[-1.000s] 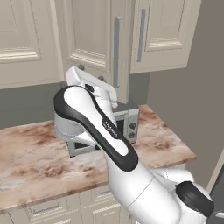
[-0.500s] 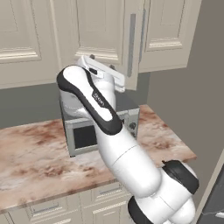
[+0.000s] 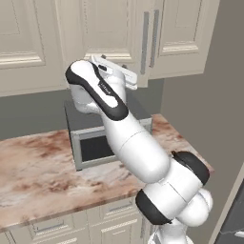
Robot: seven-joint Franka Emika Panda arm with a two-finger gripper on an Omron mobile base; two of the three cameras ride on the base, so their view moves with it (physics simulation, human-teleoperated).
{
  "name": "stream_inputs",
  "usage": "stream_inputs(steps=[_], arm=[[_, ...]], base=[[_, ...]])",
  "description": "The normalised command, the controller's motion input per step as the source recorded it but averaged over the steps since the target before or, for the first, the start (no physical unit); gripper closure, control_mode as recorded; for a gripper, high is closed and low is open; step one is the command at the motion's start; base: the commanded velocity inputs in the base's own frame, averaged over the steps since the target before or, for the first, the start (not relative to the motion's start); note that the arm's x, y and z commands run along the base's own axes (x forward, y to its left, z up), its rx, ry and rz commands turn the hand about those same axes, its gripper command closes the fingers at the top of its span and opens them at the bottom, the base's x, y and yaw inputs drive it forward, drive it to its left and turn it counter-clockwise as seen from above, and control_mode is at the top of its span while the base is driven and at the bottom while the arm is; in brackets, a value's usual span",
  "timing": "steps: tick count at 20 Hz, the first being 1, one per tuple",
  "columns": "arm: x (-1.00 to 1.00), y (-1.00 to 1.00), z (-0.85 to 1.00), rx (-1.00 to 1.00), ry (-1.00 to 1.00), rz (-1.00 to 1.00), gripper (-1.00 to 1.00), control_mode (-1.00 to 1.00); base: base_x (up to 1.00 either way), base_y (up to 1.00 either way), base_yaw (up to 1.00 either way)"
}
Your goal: Open the cabinet and move the ladle to the pot. Then close the cabinet.
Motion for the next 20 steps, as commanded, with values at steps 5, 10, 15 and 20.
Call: stream_inputs(steps=[5, 10, 15, 20], arm=[[1.00, -0.13, -0.05, 0.01, 0.01, -0.06, -1.00, -1.00], [0.84, -0.03, -0.05, 0.00, 0.00, -0.03, -1.00, -1.00], [0.06, -0.03, 0.00, 0.00, 0.00, 0.00, -1.00, -1.00], [0.00, -0.23, 0.01, 0.00, 0.00, 0.00, -1.00, -1.00]], base=[[0.00, 0.00, 0.00], [0.00, 0.00, 0.00], [0.00, 0.00, 0.00], [0.00, 0.00, 0.00]])
